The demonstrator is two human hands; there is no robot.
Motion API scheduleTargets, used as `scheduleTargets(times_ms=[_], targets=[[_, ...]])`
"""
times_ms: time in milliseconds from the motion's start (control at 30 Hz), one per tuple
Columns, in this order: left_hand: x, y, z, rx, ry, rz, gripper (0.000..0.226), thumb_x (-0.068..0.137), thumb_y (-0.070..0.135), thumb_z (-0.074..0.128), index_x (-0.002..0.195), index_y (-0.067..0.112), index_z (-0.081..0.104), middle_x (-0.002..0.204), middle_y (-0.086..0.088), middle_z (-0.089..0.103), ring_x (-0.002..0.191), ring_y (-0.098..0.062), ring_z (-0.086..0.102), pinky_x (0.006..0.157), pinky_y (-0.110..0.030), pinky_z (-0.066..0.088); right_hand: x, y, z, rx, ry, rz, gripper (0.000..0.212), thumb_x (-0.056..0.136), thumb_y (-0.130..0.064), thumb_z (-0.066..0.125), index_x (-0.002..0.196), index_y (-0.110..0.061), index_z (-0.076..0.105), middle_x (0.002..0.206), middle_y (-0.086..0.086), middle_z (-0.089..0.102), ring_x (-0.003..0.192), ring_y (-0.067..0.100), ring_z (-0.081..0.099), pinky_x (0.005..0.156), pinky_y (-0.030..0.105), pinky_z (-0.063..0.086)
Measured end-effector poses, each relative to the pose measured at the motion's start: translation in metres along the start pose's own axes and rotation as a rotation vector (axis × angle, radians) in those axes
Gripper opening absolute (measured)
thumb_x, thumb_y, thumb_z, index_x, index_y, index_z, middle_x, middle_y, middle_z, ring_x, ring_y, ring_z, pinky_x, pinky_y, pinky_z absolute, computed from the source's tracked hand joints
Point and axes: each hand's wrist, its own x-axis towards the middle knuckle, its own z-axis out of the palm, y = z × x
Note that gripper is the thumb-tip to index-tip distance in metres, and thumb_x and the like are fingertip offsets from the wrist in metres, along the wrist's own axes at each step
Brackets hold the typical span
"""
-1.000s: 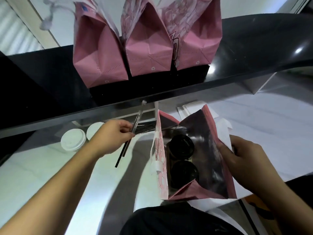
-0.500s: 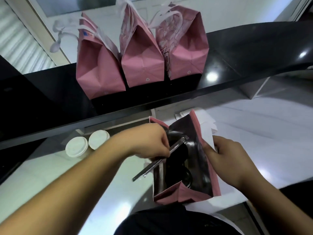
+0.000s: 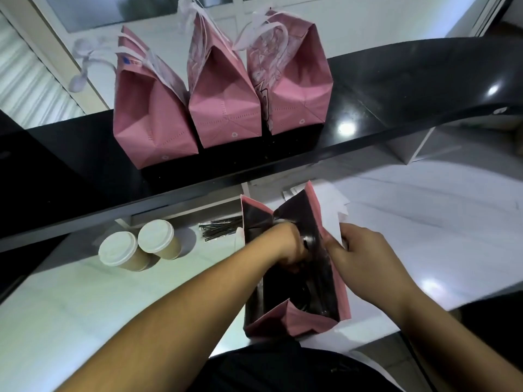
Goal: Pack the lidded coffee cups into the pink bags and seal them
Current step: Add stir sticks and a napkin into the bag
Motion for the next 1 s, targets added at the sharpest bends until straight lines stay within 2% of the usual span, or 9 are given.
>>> scheduleTargets(times_ms=[100,200,367,433,533,700,767,867,1000], targets=[[-0.01,-0.001,-0.009,0.088,0.091,-0.02,0.028,0.096,0.025,0.066,0.106,0.0,0.075,0.101,-0.019,0.076,0.08,-0.029,0.069,0.071,-0.035,0.056,0.0,0.0,0.0,-0.002,0.002,-0.011,0.05,0.092,-0.054,0.045,0.064,-0.014,0.035,0.048,-0.006,0.039,0.049,0.014,0.03,0.05,0.034,0.026],[-0.025,-0.007,-0.02,0.047,0.225,0.055,0.024,0.093,0.03,0.067,0.099,0.009,0.076,0.092,-0.011,0.075,0.085,-0.029,0.072,0.076,-0.04,0.062,0.002,0.0,-0.002,-0.02,0.004,-0.002,0.052,0.094,-0.052,0.045,0.066,-0.009,0.039,0.053,-0.001,0.042,0.052,0.018,0.033,0.052,0.035,0.029],[-0.042,-0.016,-0.029,-0.222,0.403,0.22,0.02,0.093,0.031,0.064,0.108,0.028,0.077,0.092,0.013,0.075,0.08,-0.004,0.07,0.082,-0.034,0.061,0.006,0.006,-0.007,-0.068,0.018,0.036,0.056,0.089,-0.057,0.039,0.072,-0.005,0.049,0.057,0.003,0.054,0.057,0.025,0.045,0.053,0.036,0.035],[-0.044,-0.019,-0.03,-0.338,0.471,0.28,0.014,0.093,0.03,0.063,0.101,0.031,0.075,0.085,0.016,0.076,0.075,0.002,0.069,0.082,-0.034,0.061,0.008,0.012,-0.008,-0.097,0.034,0.053,0.056,0.091,-0.057,0.039,0.073,-0.006,0.055,0.06,0.006,0.06,0.062,0.028,0.054,0.055,0.037,0.041],[-0.041,-0.025,-0.032,-0.498,0.634,0.308,0.013,0.091,0.03,0.061,0.091,0.035,0.073,0.077,0.021,0.075,0.072,0.004,0.069,0.076,-0.034,0.061,0.012,0.023,-0.014,-0.125,0.058,0.062,0.055,0.097,-0.056,0.043,0.074,-0.009,0.06,0.063,0.006,0.064,0.064,0.029,0.058,0.059,0.04,0.049],[-0.021,-0.048,-0.032,-0.67,0.971,0.223,0.013,0.089,0.041,0.059,0.094,0.046,0.07,0.082,0.02,0.074,0.074,-0.001,0.07,0.063,-0.027,0.057,0.02,0.05,-0.034,-0.119,0.066,0.041,0.058,0.095,-0.059,0.042,0.077,-0.008,0.062,0.063,0.008,0.064,0.064,0.032,0.059,0.059,0.045,0.051],[-0.007,-0.056,-0.029,-0.745,0.998,0.145,0.013,0.09,0.041,0.059,0.092,0.047,0.069,0.084,0.019,0.074,0.074,-0.003,0.07,0.06,-0.02,0.052,0.025,0.061,-0.043,-0.108,0.053,0.052,0.062,0.095,-0.063,0.041,0.078,-0.008,0.064,0.064,0.007,0.065,0.065,0.032,0.06,0.059,0.045,0.052],[0.02,-0.061,-0.019,-0.871,0.926,-0.051,0.015,0.096,0.033,0.061,0.087,0.039,0.072,0.079,0.014,0.073,0.078,-0.011,0.069,0.063,-0.027,0.047,0.034,0.077,-0.062,-0.099,0.026,0.071,0.064,0.093,-0.065,0.039,0.084,-0.008,0.067,0.068,0.008,0.067,0.067,0.032,0.061,0.062,0.045,0.053],[0.055,-0.046,-0.007,-0.735,0.828,-0.136,0.011,0.1,0.031,0.06,0.097,0.033,0.07,0.09,0.015,0.072,0.084,-0.006,0.067,0.065,-0.025,0.045,0.044,0.1,-0.09,-0.073,-0.019,0.057,0.062,0.096,-0.063,0.04,0.085,-0.008,0.067,0.069,0.008,0.067,0.067,0.031,0.062,0.063,0.047,0.054]])
